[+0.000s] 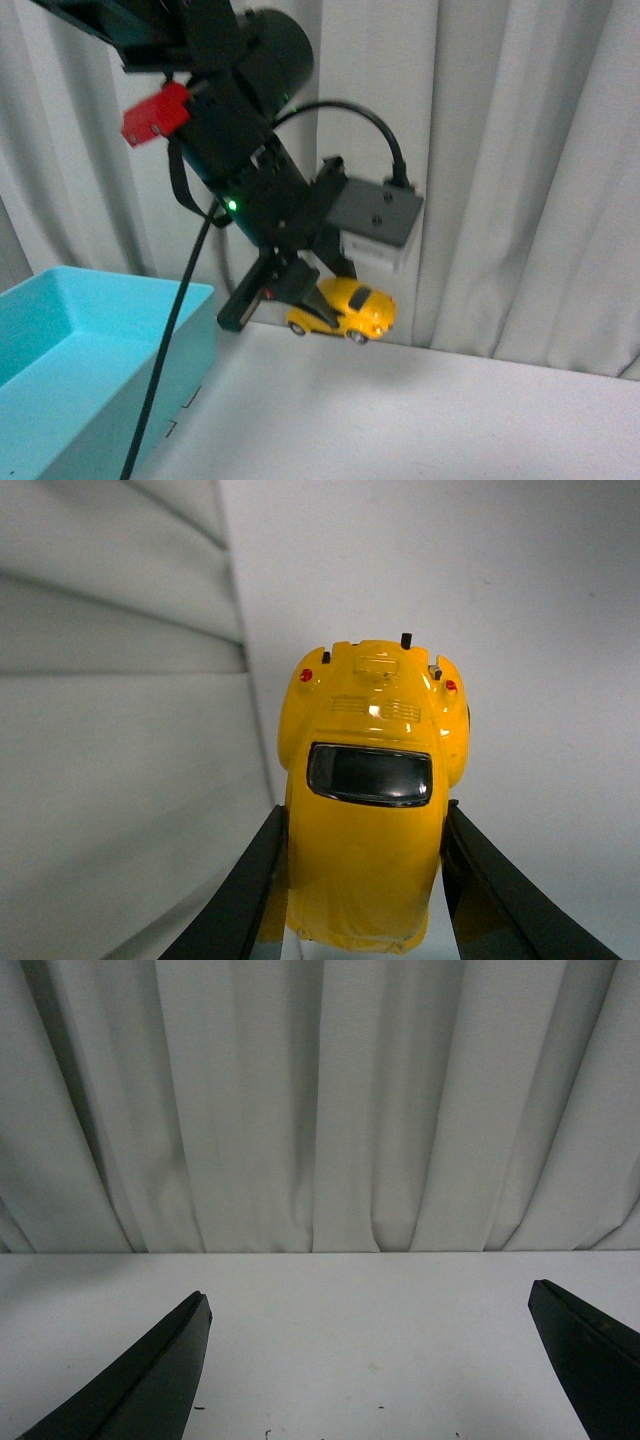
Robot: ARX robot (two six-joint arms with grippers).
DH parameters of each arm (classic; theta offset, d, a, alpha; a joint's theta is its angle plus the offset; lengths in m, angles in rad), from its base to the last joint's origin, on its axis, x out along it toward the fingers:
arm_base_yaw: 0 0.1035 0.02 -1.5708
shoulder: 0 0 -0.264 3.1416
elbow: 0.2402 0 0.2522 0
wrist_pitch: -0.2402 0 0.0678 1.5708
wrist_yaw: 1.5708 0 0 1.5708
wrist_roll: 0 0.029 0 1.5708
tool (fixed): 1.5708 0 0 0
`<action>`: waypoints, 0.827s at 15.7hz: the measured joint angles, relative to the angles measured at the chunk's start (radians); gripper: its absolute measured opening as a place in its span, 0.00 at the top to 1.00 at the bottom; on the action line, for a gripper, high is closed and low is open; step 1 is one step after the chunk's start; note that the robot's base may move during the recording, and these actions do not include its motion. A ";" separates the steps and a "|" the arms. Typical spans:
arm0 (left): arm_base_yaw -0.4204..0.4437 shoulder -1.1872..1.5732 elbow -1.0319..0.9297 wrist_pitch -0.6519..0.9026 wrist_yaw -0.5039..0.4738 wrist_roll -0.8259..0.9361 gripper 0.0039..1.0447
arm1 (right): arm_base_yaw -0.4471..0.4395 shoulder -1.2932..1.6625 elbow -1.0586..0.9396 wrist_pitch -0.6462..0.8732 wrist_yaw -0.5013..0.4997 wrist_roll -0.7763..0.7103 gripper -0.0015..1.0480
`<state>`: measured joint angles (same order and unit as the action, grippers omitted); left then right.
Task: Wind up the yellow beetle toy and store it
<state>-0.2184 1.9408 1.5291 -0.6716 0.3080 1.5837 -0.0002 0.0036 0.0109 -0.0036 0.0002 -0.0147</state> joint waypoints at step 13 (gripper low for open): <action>0.454 -0.178 -0.158 0.005 -0.181 -0.950 0.65 | 0.000 0.000 0.000 0.000 0.000 0.000 0.06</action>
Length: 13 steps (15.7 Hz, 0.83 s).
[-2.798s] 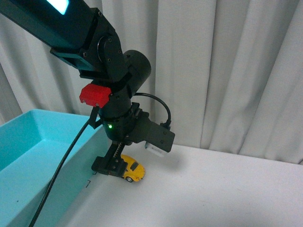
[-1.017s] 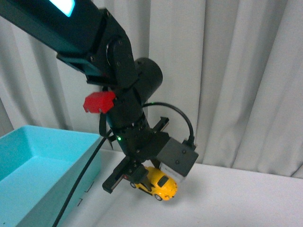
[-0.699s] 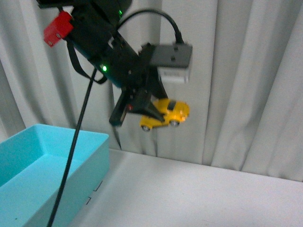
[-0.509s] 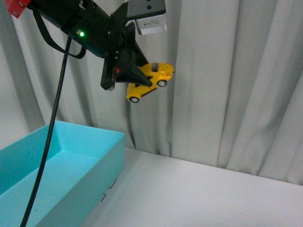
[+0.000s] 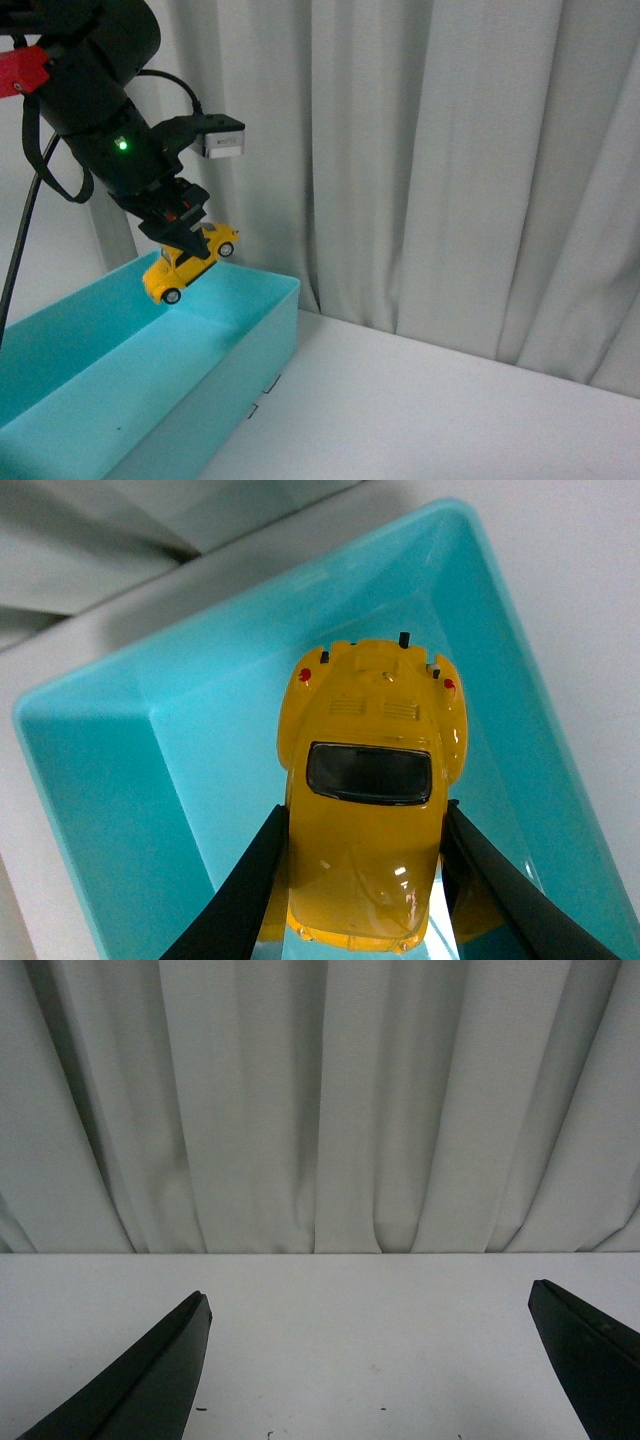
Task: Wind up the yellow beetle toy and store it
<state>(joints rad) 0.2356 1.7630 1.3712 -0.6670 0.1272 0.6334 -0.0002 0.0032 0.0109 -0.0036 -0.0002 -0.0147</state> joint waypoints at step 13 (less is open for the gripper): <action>0.074 0.199 -0.153 0.163 -0.106 -0.154 0.66 | 0.000 0.000 0.000 0.000 0.000 0.000 0.06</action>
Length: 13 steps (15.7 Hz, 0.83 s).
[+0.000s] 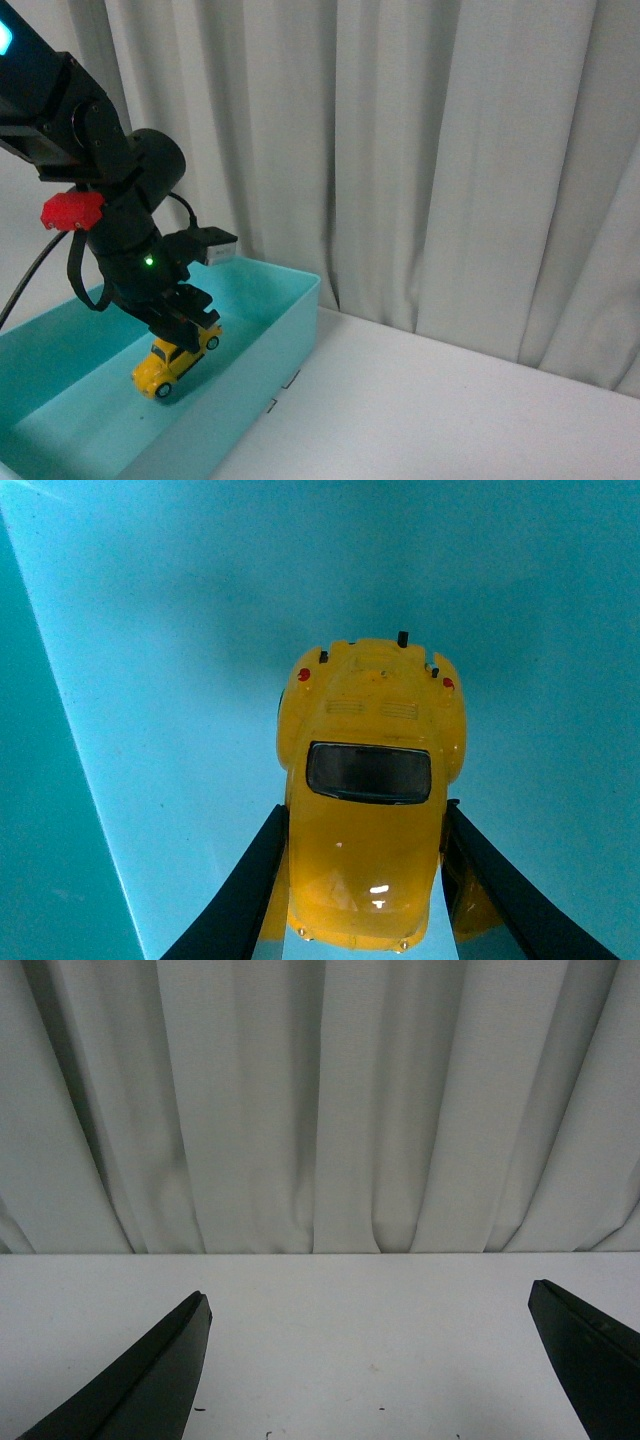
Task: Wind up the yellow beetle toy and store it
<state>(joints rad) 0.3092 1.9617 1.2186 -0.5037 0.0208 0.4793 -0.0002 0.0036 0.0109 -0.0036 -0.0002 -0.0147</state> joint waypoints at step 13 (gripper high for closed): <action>-0.018 0.047 -0.045 0.076 0.004 -0.013 0.06 | 0.000 0.000 0.000 0.000 0.000 0.000 0.06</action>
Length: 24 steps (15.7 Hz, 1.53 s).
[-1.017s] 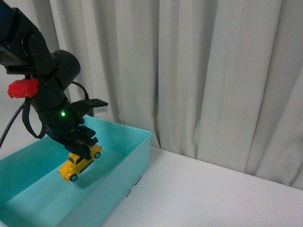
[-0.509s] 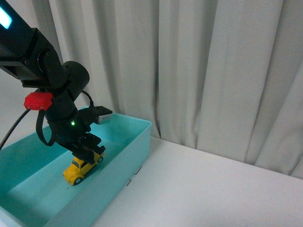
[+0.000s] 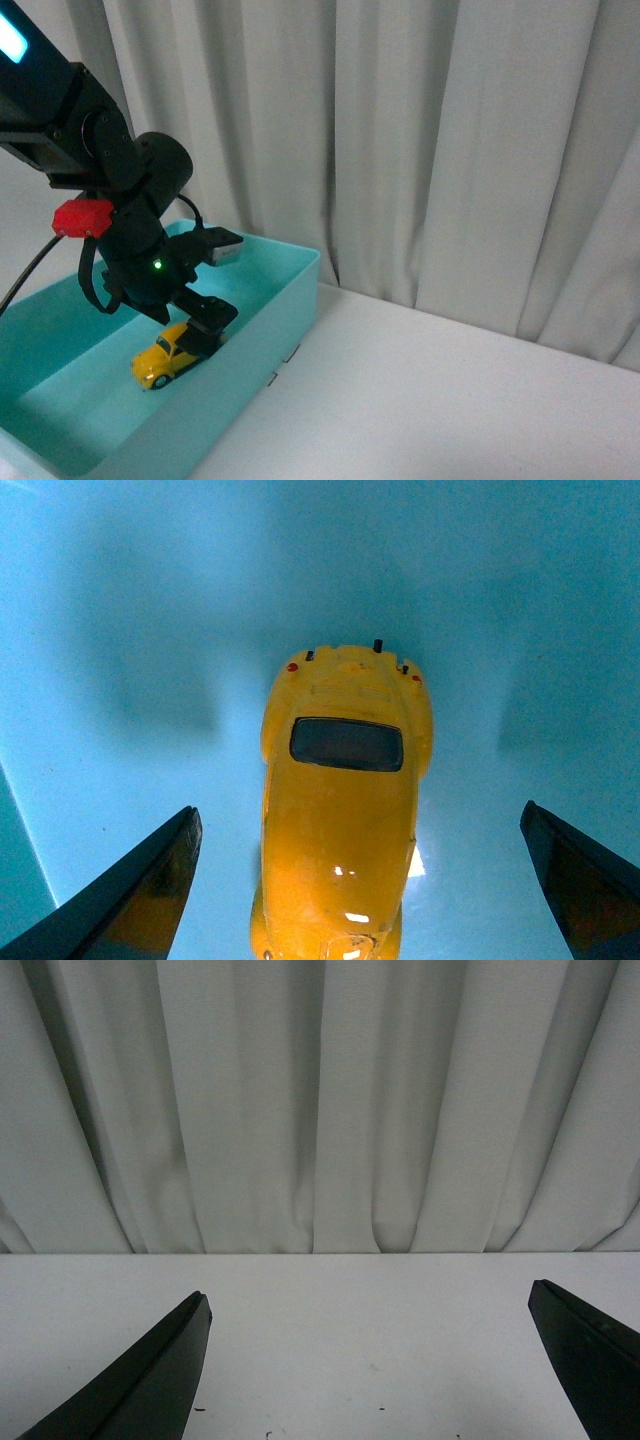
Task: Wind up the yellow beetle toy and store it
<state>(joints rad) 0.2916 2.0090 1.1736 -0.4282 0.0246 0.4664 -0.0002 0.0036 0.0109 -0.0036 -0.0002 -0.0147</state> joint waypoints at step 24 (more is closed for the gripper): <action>-0.195 -1.575 -1.020 0.703 0.067 -0.461 0.99 | 0.000 0.000 0.000 0.000 0.000 0.000 0.06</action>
<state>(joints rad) 0.0967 0.4343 0.1532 0.2749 0.0914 0.0055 -0.0002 0.0036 0.0109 -0.0040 0.0002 -0.0147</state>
